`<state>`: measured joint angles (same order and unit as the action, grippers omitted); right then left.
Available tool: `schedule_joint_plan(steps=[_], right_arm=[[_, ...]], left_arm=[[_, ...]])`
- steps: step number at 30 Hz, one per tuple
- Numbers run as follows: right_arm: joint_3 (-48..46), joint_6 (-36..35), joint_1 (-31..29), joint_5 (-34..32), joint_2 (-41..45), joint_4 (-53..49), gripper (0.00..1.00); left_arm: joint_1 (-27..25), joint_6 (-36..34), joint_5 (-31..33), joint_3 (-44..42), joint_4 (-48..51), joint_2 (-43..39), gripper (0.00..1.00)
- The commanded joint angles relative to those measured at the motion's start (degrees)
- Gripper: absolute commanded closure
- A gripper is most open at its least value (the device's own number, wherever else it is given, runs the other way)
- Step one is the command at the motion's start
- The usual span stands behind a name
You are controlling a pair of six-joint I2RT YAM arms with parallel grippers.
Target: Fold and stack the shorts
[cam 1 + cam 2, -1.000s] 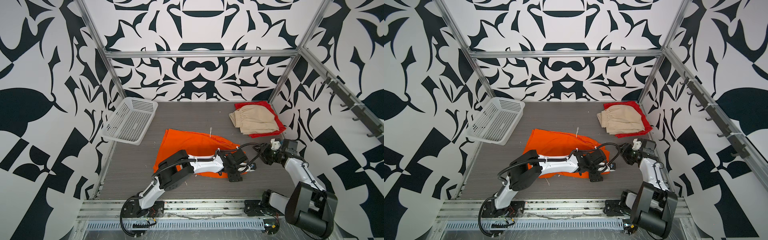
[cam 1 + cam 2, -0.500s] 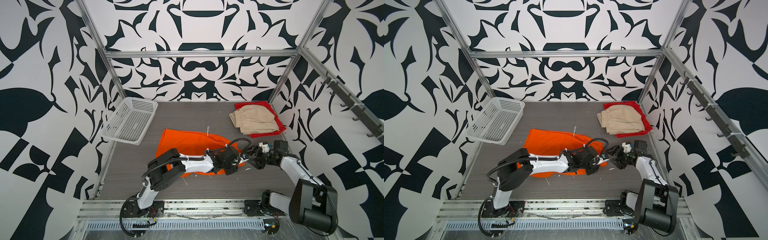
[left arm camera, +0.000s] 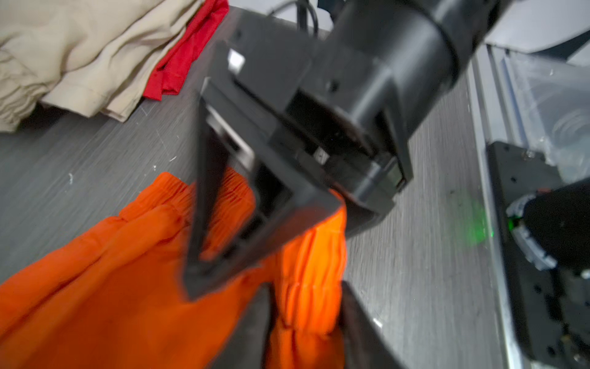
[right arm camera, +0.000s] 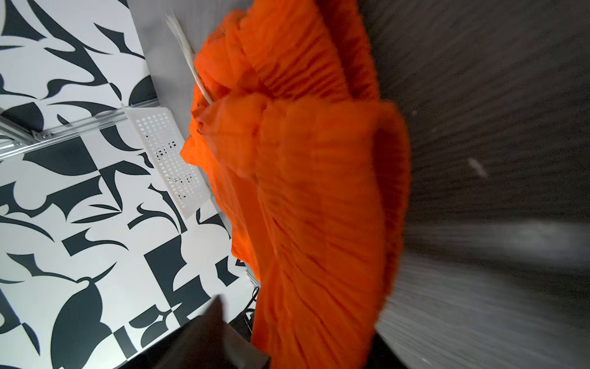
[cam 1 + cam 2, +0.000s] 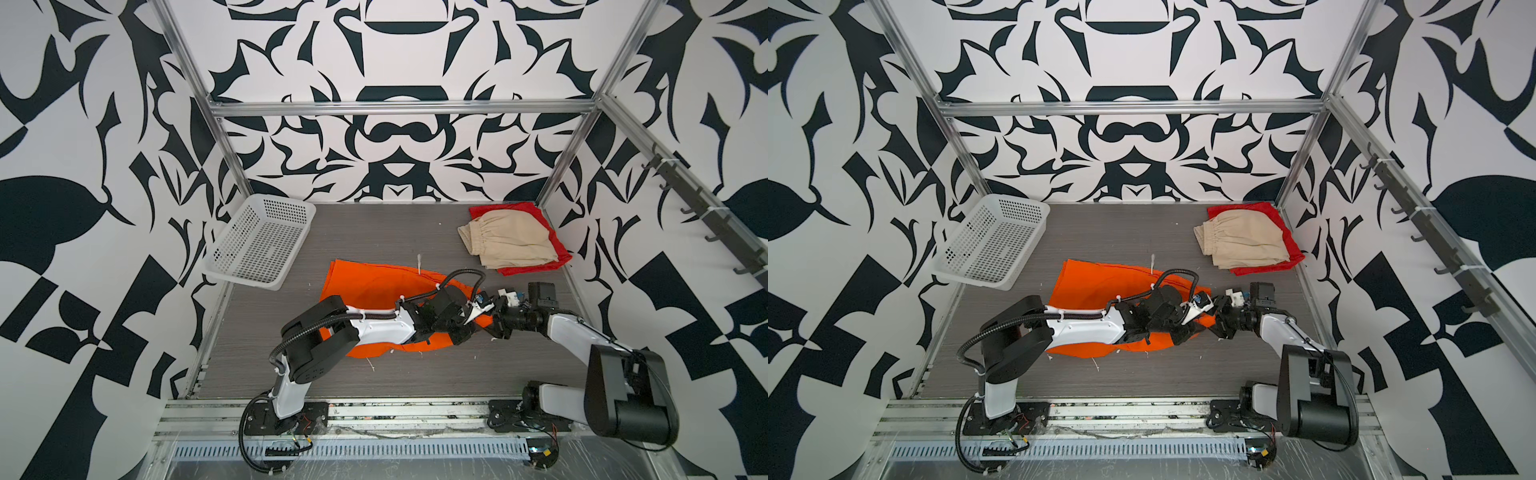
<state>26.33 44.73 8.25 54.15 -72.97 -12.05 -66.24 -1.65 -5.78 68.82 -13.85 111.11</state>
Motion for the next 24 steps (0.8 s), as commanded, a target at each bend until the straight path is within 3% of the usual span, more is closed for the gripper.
schedule_joint_plan(steps=[1,3,7,13,17,24], right_arm=[[7.37,-8.97,-0.79,-5.64,2.58,-12.02,0.72],[12.76,-16.26,-1.37,-13.52,4.73,-22.43,0.84],[20.40,-21.54,-2.93,-20.49,6.57,-30.74,0.95],[38.12,-28.14,-10.29,-34.90,2.86,-42.07,0.98],[50.61,-29.86,-17.10,-42.58,-1.16,-46.62,0.98],[67.89,-28.07,-36.21,-51.86,-11.47,-48.80,0.98]], left_arm=[[0.35,4.23,3.22,0.69,2.40,-4.34,0.28],[1.27,7.32,5.63,-0.30,4.62,-7.26,0.23],[4.69,15.80,8.09,-4.29,7.01,-14.01,0.20],[11.46,30.98,13.33,-13.29,11.79,-24.35,0.20],[15.26,39.68,20.70,-19.69,17.54,-31.29,0.21],[21.37,43.78,23.72,-26.74,25.28,-42.23,0.20]])
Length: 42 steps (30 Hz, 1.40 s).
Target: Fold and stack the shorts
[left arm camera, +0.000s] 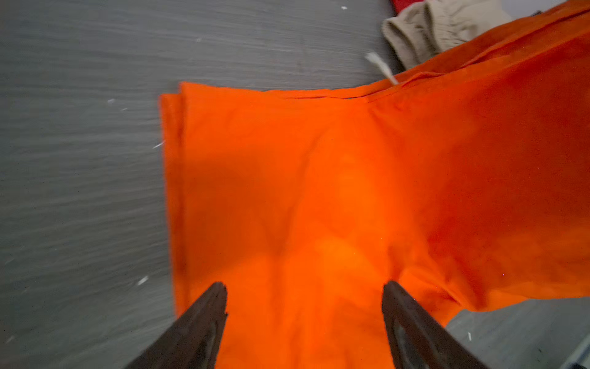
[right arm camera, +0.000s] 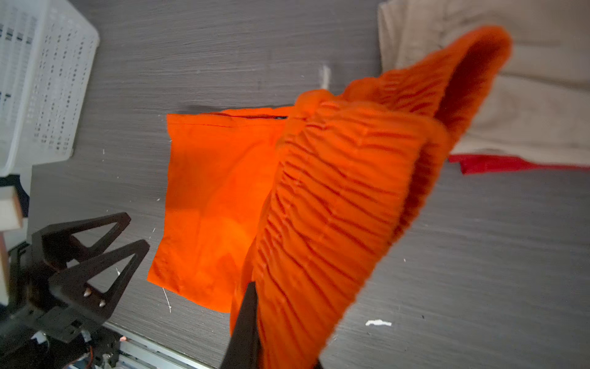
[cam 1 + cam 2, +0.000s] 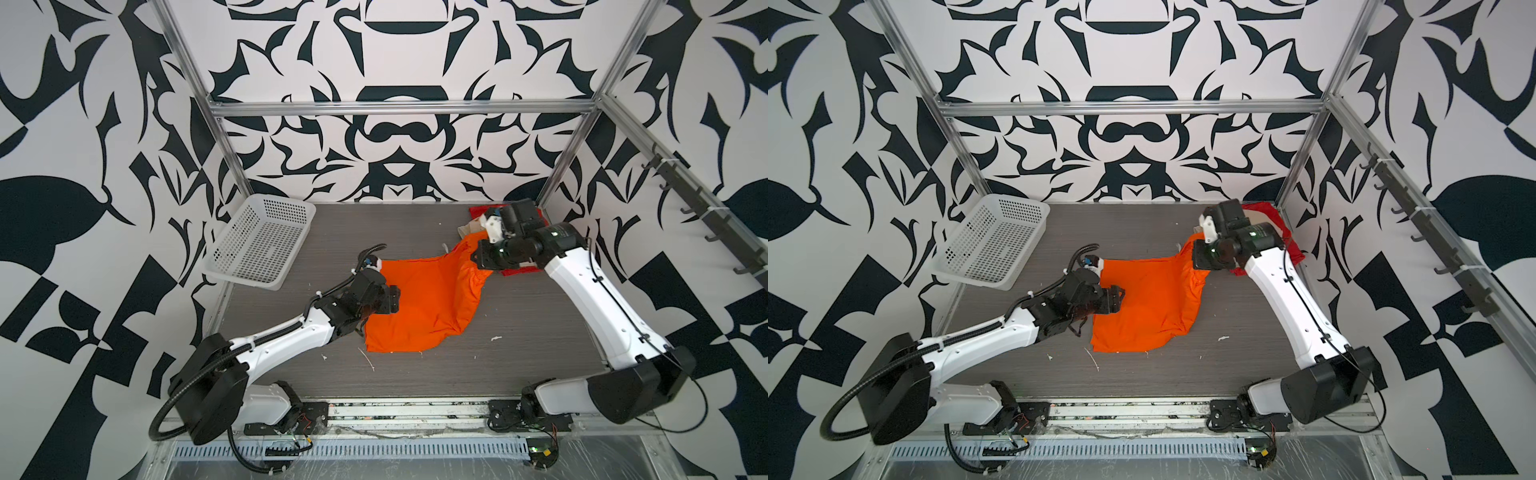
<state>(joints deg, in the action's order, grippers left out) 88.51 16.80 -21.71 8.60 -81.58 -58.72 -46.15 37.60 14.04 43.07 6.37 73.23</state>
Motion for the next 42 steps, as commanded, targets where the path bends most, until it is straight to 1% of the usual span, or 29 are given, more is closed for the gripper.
schedule_joint_plan(steps=[1,4,5,6,7,9,10,12,13,16,19,22,24,26,29,31,33,34,37,39,42], right_arm=[[7.29,0.30,-8.95,-7.22,-4.70,-2.10,0.98],[10.37,1.82,-16.20,-7.46,-11.21,-0.31,0.95],[10.61,2.76,-18.07,-6.32,-13.40,1.04,0.92],[10.46,3.59,-19.79,-4.86,-15.53,3.14,0.85],[10.24,4.13,-21.15,-3.00,-17.25,5.16,0.76],[10.00,5.18,-23.49,2.43,-20.85,10.11,0.51],[9.63,6.31,-23.95,5.35,-21.89,12.24,0.42],[8.05,8.53,-24.07,10.39,-22.42,17.82,0.20],[7.17,8.89,-23.95,10.26,-21.75,19.31,0.14],[3.67,8.29,-21.72,9.61,-18.57,21.15,0.12],[-3.43,9.40,-16.27,12.05,-14.31,24.09,0.13],[-12.72,10.36,-8.61,16.34,-9.03,28.71,0.14],[-18.94,10.29,-2.93,20.67,-6.52,31.42,0.17],[-23.84,8.77,1.84,24.76,-5.45,33.70,0.18],[-29.39,6.31,7.91,30.62,-6.52,36.29,0.18],[-31.13,5.08,10.50,34.29,-8.75,37.08,0.19],[-31.99,3.70,12.26,37.63,-11.32,38.02,0.20],[-32.36,3.28,12.80,38.94,-12.45,38.86,0.20],[-32.70,2.49,14.76,42.95,-16.29,40.95,0.21],[-32.24,1.18,15.63,42.99,-18.47,40.87,0.22],[-30.01,-2.18,15.74,40.72,-21.27,38.68,0.22]], left_arm=[[1.96,4.87,4.44,-1.45,6.06,-5.42,0.19],[4.27,6.59,6.25,-2.68,10.12,-9.24,0.19],[4.94,7.06,7.00,-3.04,11.55,-10.63,0.19],[5.50,7.58,7.79,-3.42,12.95,-12.03,0.19],[5.87,7.81,8.42,-3.73,13.93,-13.35,0.18],[6.40,8.09,9.60,-4.50,15.82,-16.35,0.18],[6.51,8.16,10.07,-4.82,16.40,-17.59,0.18],[6.68,8.20,9.84,-5.97,16.69,-20.23,0.17],[6.69,8.18,9.38,-6.40,16.33,-21.31,0.17],[6.70,6.91,4.26,-8.74,11.66,-23.27,0.18],[6.69,5.54,-2.71,-10.63,4.91,-21.73,0.21],[6.69,4.84,-7.56,-9.77,0.66,-16.31,0.24],[6.69,4.06,-10.48,-7.96,-1.28,-10.95,0.28],[6.69,3.84,-11.97,-6.05,-2.21,-5.72,0.33],[6.69,3.69,-12.58,-3.93,-3.35,2.34,0.40],[6.76,4.17,-12.61,-3.19,-3.71,5.89,0.45],[6.86,4.94,-12.19,-2.77,-3.18,9.02,0.56],[6.94,5.17,-11.91,-2.81,-2.75,10.08,0.59],[7.27,6.47,-10.89,-3.47,-1.44,12.93,0.62],[7.39,6.71,-10.77,-4.25,-1.39,14.50,0.63],[7.39,6.86,-10.92,-5.16,-1.77,16.69,0.64]])
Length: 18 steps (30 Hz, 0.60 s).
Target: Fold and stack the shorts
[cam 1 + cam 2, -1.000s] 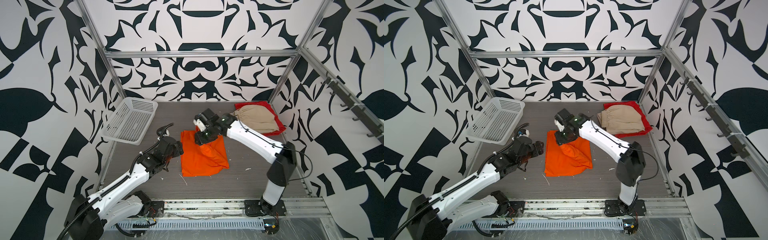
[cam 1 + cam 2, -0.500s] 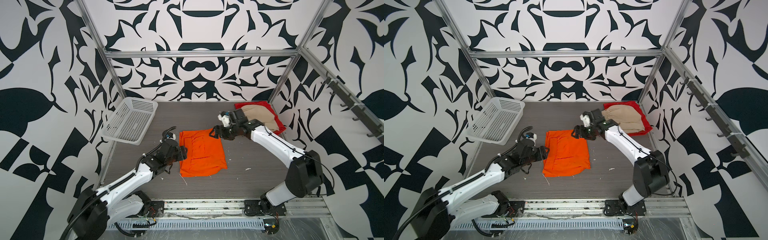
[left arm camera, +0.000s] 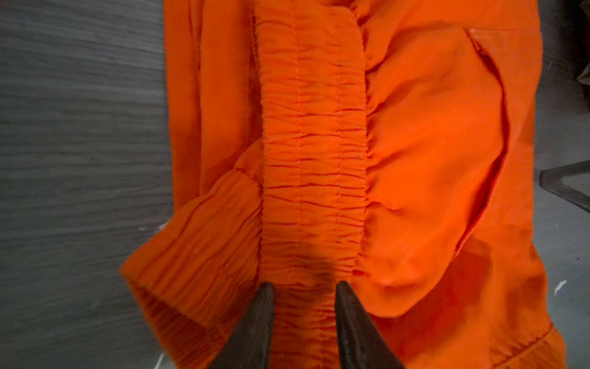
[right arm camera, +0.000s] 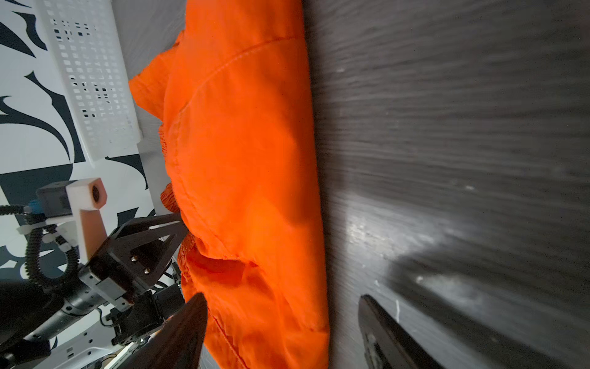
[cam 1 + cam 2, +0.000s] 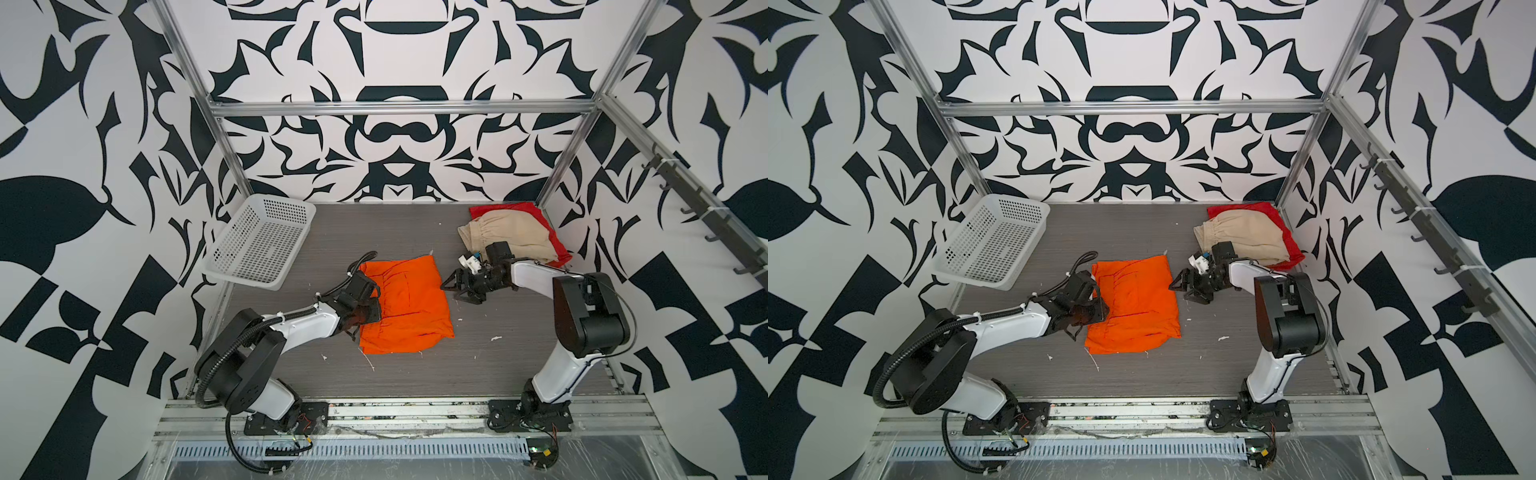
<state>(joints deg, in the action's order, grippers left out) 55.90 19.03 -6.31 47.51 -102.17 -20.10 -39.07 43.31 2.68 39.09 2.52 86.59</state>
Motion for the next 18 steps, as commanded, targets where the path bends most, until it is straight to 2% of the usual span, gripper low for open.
schedule_joint_plan(steps=[1,12,16,18], right_arm=[[3.34,-4.99,0.41,1.55,-1.55,-0.06,0.22],[12.83,-7.06,-1.65,3.98,-13.47,2.36,0.25],[12.06,-8.72,-2.22,7.76,-13.28,1.40,0.27],[9.74,-9.10,-2.22,7.63,-11.42,1.44,0.28]], left_arm=[[0.31,0.99,0.25,-1.22,1.92,3.91,0.64],[0.30,-0.40,-0.27,0.32,1.97,6.53,0.64],[0.31,-0.77,-0.02,1.26,2.69,6.58,0.64],[0.31,-0.81,-0.04,1.68,2.61,6.81,0.64]])
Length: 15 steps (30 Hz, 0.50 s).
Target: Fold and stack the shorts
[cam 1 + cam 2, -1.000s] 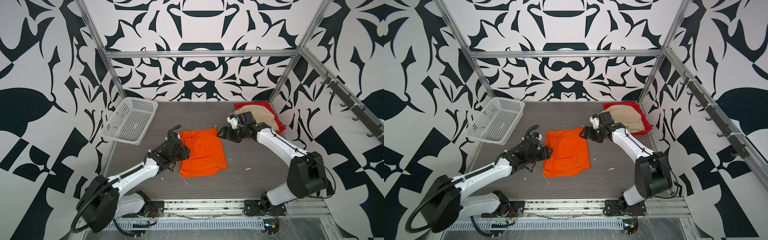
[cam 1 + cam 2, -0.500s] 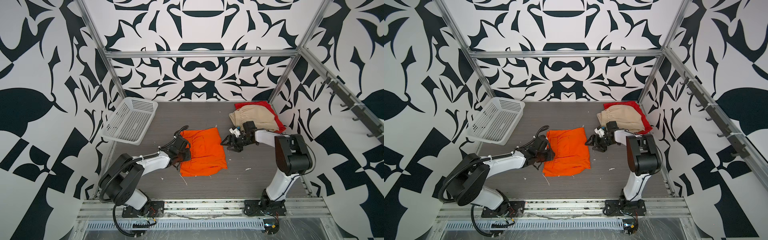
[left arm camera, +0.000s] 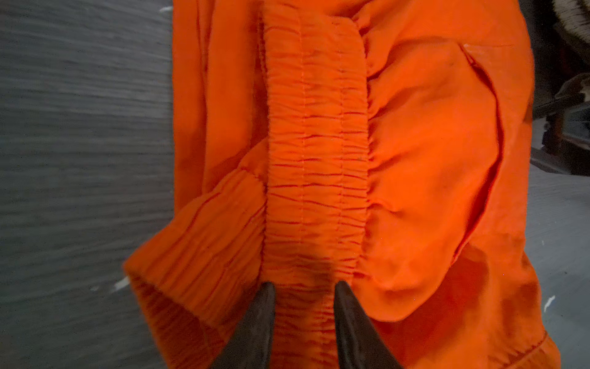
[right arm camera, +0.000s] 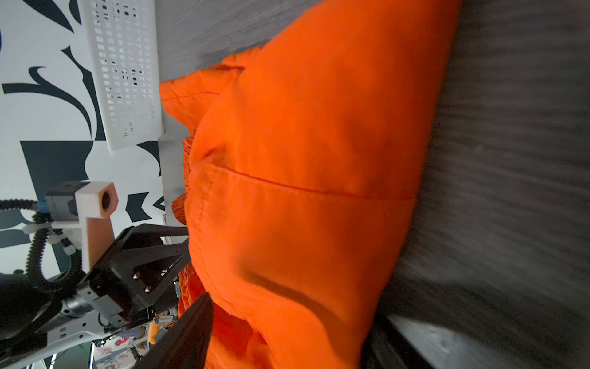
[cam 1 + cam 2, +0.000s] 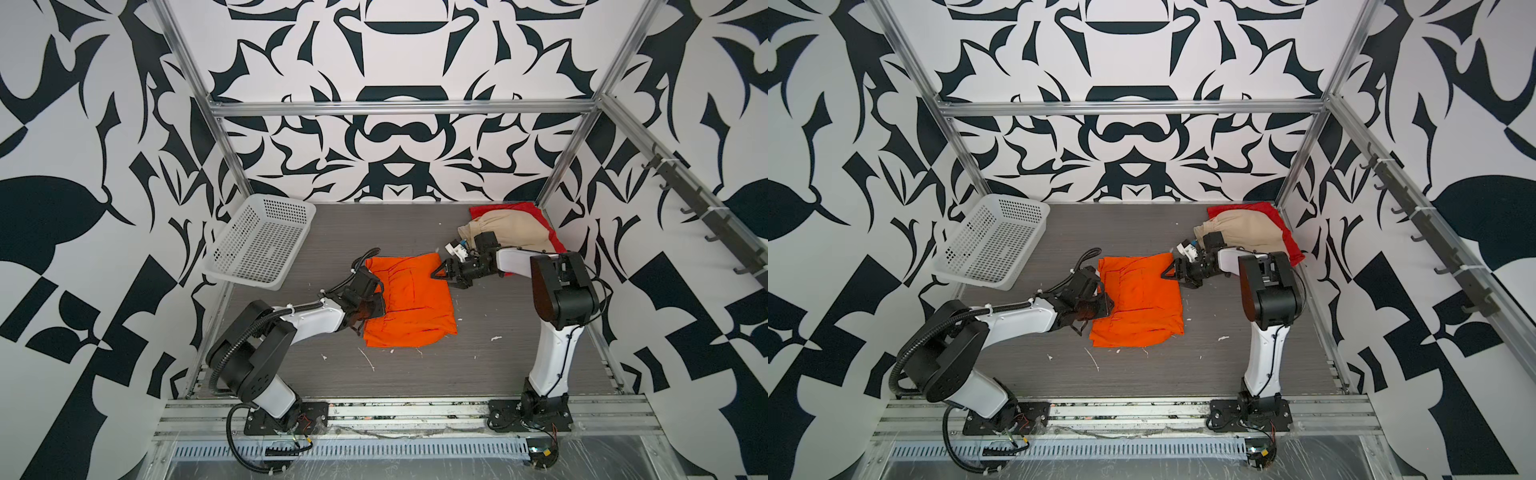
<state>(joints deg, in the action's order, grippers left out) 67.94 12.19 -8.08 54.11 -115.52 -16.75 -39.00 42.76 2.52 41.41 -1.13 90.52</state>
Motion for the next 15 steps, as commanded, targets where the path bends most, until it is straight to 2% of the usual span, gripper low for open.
schedule_joint_plan(steps=[1,8,15], right_arm=[[-3.47,-2.17,-0.45,0.81,2.76,-1.84,0.28],[-14.17,4.39,-1.22,1.00,7.06,6.68,0.28],[-22.59,13.93,-5.86,-1.59,11.62,19.48,0.28]], left_arm=[[0.24,-0.24,0.04,-0.54,6.10,2.90,0.64],[0.24,-0.38,-1.29,0.31,5.04,3.92,0.64],[0.24,0.11,-2.68,-0.37,2.67,4.32,0.64]])
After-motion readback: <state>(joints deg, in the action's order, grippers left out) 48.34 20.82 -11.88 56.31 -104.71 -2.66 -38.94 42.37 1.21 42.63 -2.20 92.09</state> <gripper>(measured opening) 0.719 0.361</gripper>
